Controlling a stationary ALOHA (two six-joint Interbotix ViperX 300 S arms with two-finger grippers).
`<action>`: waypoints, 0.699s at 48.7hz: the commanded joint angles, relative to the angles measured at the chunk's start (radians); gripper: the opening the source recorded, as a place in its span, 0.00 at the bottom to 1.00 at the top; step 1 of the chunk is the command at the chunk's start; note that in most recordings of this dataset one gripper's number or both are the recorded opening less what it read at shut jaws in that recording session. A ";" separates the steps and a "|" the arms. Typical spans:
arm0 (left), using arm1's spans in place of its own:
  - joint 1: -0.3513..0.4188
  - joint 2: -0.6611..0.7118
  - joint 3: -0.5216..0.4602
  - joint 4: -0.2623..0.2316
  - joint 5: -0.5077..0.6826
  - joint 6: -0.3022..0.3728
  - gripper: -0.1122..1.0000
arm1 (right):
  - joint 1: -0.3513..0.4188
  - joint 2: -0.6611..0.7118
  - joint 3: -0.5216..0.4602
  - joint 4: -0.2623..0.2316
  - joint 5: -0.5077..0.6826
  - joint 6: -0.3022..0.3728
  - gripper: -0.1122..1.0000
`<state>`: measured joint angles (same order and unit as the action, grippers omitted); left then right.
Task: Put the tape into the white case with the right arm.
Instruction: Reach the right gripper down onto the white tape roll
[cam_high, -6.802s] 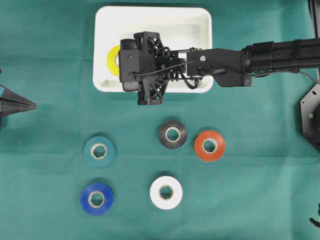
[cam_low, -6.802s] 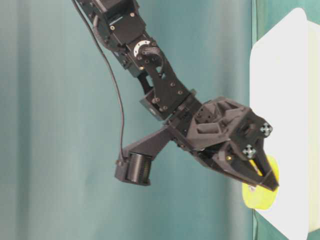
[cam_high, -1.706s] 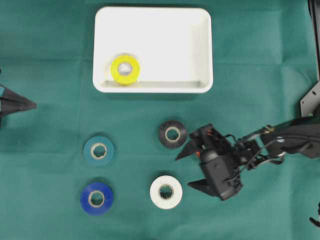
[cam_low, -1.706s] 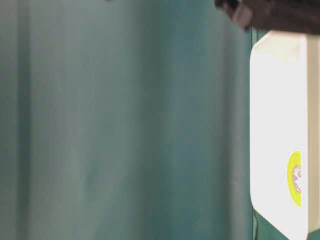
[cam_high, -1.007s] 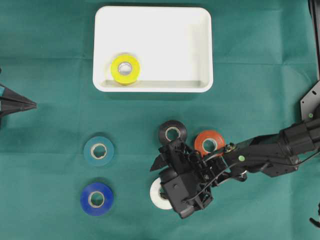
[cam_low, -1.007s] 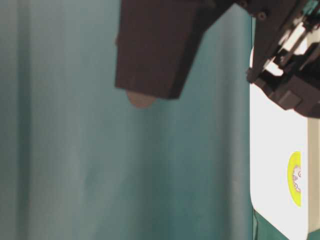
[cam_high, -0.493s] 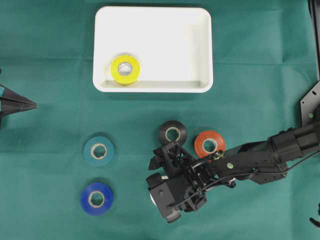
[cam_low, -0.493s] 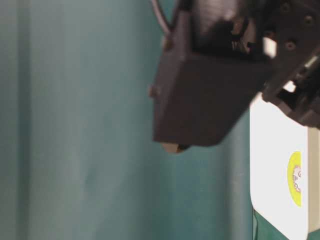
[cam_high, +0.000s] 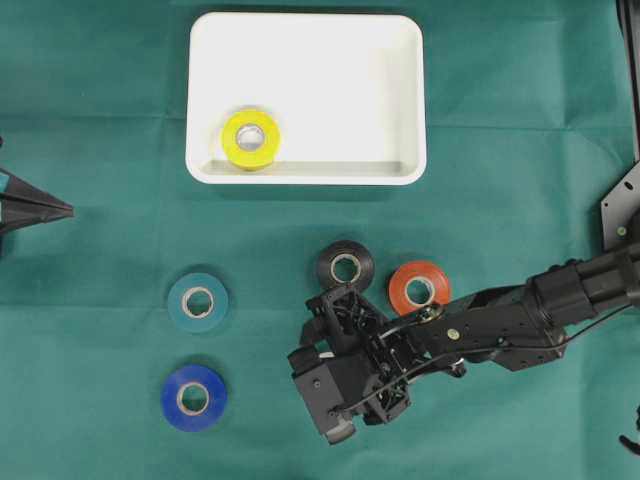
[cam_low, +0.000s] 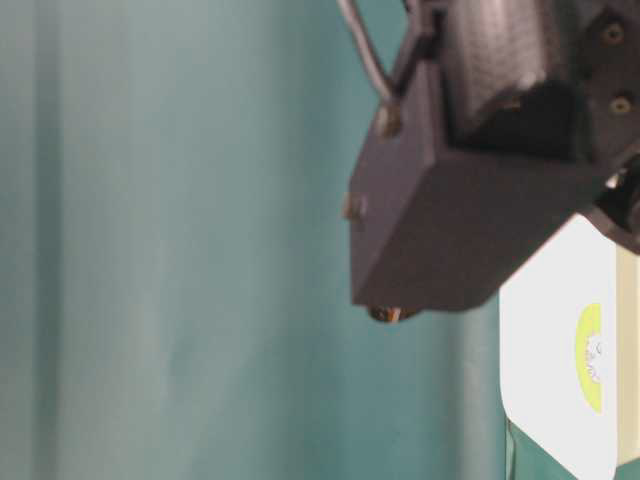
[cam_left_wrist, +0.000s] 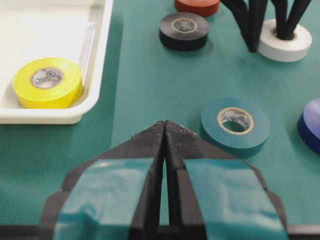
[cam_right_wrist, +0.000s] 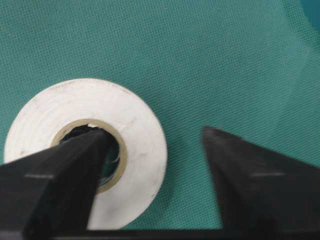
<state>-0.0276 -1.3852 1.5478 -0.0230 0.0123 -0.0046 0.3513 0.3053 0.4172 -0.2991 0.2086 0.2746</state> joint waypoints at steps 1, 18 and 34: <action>0.003 0.009 -0.012 0.000 -0.005 -0.002 0.11 | 0.003 -0.020 -0.021 -0.003 -0.003 -0.002 0.28; 0.003 0.009 -0.012 -0.002 -0.005 -0.002 0.11 | 0.005 -0.020 -0.018 -0.003 0.015 -0.002 0.11; 0.003 0.008 -0.012 0.000 -0.005 -0.002 0.11 | 0.006 -0.121 -0.028 0.008 0.043 0.023 0.11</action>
<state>-0.0276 -1.3852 1.5478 -0.0230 0.0123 -0.0061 0.3528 0.2592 0.4172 -0.2961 0.2408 0.2899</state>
